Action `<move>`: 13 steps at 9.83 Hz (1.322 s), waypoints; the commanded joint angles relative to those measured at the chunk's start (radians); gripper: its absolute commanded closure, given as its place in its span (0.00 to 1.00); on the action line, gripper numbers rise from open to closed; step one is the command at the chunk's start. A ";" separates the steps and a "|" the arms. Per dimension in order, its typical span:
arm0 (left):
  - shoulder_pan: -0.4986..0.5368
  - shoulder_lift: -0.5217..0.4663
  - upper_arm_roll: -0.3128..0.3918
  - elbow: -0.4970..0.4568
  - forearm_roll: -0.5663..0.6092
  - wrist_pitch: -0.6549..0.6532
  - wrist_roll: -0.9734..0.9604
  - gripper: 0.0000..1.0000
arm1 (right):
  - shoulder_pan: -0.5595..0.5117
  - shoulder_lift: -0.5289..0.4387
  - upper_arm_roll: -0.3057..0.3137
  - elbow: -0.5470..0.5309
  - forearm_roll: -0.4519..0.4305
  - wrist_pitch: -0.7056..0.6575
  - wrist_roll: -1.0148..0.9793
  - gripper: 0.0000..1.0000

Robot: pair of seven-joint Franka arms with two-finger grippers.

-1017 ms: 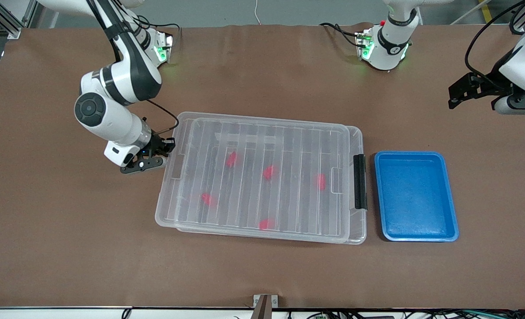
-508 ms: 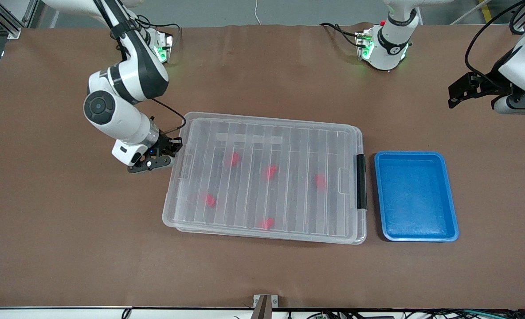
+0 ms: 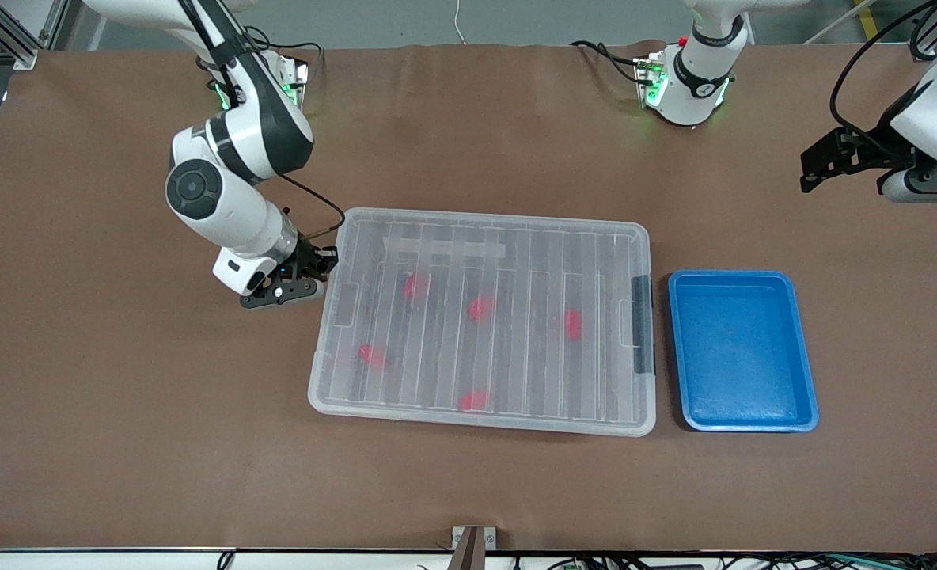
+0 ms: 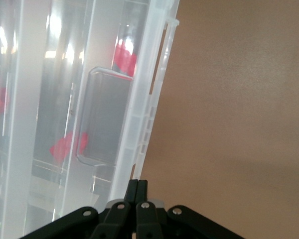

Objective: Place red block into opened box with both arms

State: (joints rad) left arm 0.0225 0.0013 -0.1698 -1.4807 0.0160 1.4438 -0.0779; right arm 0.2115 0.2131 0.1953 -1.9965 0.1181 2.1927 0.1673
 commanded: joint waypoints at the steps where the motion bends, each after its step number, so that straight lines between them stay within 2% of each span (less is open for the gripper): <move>1: 0.007 -0.007 -0.005 -0.032 -0.004 -0.008 0.021 0.00 | -0.009 0.003 0.000 0.028 0.020 -0.022 0.009 0.89; 2: 0.008 -0.007 -0.005 -0.032 -0.004 -0.008 0.023 0.00 | -0.030 -0.012 -0.007 0.065 0.008 -0.093 0.009 0.28; 3: 0.007 -0.007 -0.005 -0.032 -0.004 -0.008 0.023 0.00 | -0.078 -0.036 -0.010 0.141 0.006 -0.202 0.009 0.00; 4: 0.007 -0.007 -0.005 -0.032 -0.004 -0.008 0.023 0.00 | -0.113 -0.050 -0.016 0.244 -0.020 -0.340 0.011 0.00; 5: 0.007 -0.006 -0.005 -0.032 -0.004 -0.008 0.023 0.00 | -0.154 -0.078 -0.013 0.365 -0.093 -0.485 0.009 0.00; 6: 0.008 -0.004 -0.005 -0.030 -0.004 -0.008 0.023 0.00 | -0.196 -0.098 -0.019 0.449 -0.127 -0.592 0.000 0.00; 7: 0.008 -0.003 -0.005 -0.026 -0.005 -0.008 0.023 0.00 | -0.246 -0.109 -0.048 0.509 -0.121 -0.658 -0.011 0.00; 9: 0.008 0.003 -0.005 -0.021 -0.005 -0.008 0.021 0.00 | -0.254 -0.176 -0.173 0.521 -0.117 -0.702 -0.020 0.00; 10: 0.008 0.003 -0.005 -0.020 -0.005 -0.008 0.021 0.00 | -0.261 -0.187 -0.203 0.516 -0.117 -0.721 -0.044 0.00; 13: 0.007 0.005 -0.005 -0.016 -0.004 -0.008 0.020 0.00 | -0.297 -0.204 -0.218 0.475 -0.106 -0.706 -0.089 0.00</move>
State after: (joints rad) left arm 0.0233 0.0014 -0.1704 -1.4780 0.0160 1.4439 -0.0774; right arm -0.0708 0.0364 -0.0306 -1.4803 0.0038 1.4684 0.0892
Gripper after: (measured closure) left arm 0.000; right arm 0.000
